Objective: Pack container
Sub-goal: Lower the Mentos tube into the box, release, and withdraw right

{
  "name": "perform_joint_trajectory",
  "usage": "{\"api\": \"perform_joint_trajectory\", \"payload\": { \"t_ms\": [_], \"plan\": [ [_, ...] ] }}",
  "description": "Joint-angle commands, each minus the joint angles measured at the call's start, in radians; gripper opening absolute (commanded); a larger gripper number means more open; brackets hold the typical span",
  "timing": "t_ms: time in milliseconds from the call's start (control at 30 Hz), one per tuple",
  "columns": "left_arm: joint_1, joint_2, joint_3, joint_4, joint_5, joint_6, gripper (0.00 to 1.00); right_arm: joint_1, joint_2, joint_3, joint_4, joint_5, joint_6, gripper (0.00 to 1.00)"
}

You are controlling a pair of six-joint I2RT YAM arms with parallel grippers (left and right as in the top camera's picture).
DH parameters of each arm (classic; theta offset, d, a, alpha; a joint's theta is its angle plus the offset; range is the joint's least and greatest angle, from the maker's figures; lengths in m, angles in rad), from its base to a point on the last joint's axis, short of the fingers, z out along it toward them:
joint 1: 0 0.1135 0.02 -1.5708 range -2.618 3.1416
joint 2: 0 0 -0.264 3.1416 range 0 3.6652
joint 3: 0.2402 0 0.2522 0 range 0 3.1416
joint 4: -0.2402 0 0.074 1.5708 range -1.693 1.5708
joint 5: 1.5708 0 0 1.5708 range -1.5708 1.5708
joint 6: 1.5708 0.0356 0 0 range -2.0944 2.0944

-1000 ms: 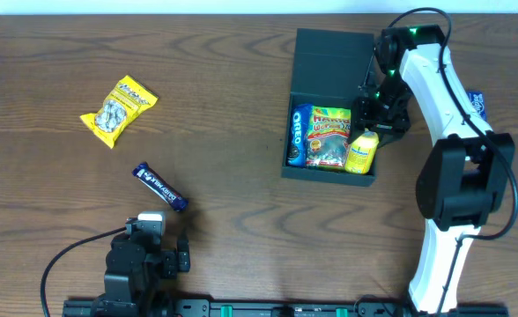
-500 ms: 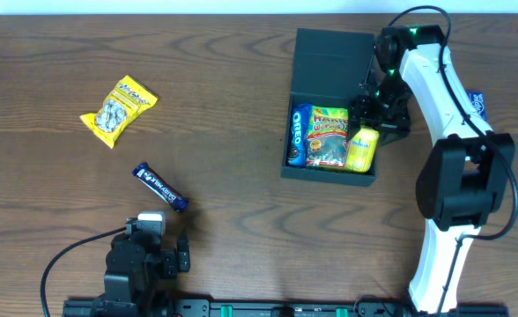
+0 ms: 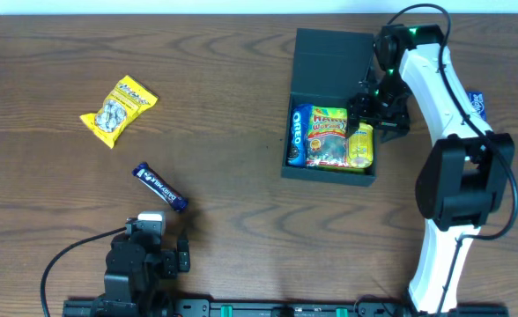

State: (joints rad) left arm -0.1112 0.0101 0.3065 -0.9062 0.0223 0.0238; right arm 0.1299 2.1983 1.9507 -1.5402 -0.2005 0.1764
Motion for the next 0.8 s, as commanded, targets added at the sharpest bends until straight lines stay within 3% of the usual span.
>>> {"api": "perform_joint_trajectory", "payload": {
  "t_ms": [0,167,267,567,767],
  "plan": [
    [0.006,-0.006,-0.037,-0.024,-0.011,0.007,0.95,0.026,-0.05,0.023,0.004,0.01,0.002,0.76],
    [0.006,-0.006,-0.037,-0.024,-0.011,0.006,0.95,0.044,-0.17,0.024,0.018,0.04,0.003,0.82],
    [0.006,-0.006,-0.037,-0.024,-0.011,0.007,0.95,0.059,-0.257,0.024,0.018,0.079,0.003,0.99],
    [0.006,-0.006,-0.037,-0.024,-0.011,0.006,0.95,0.06,-0.504,0.022,-0.026,0.326,0.0,0.99],
    [0.006,-0.006,-0.037,-0.024,-0.011,0.007,0.96,-0.085,-0.537,-0.008,-0.032,0.377,-0.142,0.99]
  ]
}}
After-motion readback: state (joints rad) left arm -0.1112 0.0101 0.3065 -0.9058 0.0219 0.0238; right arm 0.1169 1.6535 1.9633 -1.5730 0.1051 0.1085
